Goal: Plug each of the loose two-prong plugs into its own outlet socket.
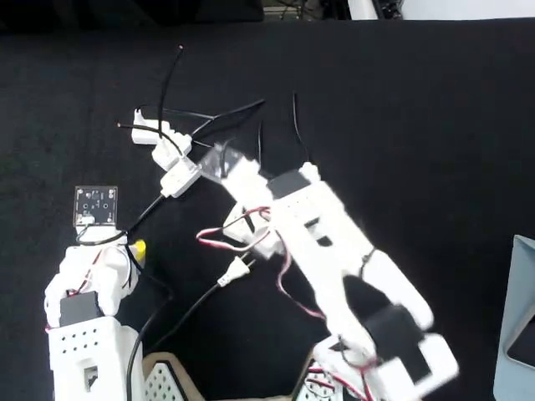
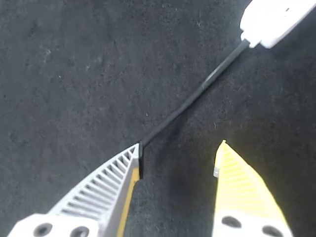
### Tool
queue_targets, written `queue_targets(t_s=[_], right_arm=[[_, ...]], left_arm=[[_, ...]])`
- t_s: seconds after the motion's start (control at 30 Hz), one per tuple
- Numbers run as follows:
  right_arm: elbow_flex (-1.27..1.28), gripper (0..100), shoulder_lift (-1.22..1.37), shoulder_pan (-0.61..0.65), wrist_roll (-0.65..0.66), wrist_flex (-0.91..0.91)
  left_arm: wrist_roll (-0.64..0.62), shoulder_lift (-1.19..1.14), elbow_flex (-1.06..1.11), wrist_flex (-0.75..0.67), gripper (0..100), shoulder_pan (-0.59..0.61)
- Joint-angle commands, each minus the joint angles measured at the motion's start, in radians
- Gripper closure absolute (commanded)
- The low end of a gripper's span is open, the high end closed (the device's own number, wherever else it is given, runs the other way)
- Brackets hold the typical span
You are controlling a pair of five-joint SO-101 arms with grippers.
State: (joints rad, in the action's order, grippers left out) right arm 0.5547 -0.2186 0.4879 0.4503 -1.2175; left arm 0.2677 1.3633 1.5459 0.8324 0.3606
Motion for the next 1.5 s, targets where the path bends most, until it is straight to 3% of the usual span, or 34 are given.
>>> queue_targets(t_s=[0.0, 0.17, 0.37, 0.57, 0.8, 1.0, 1.13, 1.33, 1.47], right_arm=[[-0.136, 98.7, -0.211, 0.012, -0.002, -0.061], [-0.182, 98.7, -0.435, 0.015, -0.018, -0.017], [-0.127, 98.6, -0.535, 0.012, -0.199, 0.124], [-0.012, 98.6, -0.541, 0.012, -0.336, 0.414], [0.162, 98.6, -0.555, 0.011, -0.344, 0.825], [0.346, 98.5, -0.714, 0.012, -0.341, 1.031], [0.437, 94.9, -0.851, 0.012, -0.341, 1.026], [0.441, 68.8, -1.076, -0.038, -0.379, 0.872], [0.441, 68.1, -1.187, -0.052, -0.419, 0.787]], left_arm=[[0.002, 0.011, -0.008, 0.002, 75, 0.005], [0.002, 0.011, -0.008, 0.002, 75, 0.005], [0.002, 0.011, -0.008, 0.002, 75, 0.005], [0.002, 0.011, -0.007, 0.002, 75, 0.005], [0.057, 0.011, -0.005, 0.008, 76, 0.004], [0.057, 0.011, -0.005, 0.008, 76, 0.004], [0.058, 0.011, -0.005, 0.008, 76, 0.004], [0.058, 0.011, -0.005, 0.008, 76, 0.004], [0.058, 0.011, -0.005, 0.008, 76, 0.004]])
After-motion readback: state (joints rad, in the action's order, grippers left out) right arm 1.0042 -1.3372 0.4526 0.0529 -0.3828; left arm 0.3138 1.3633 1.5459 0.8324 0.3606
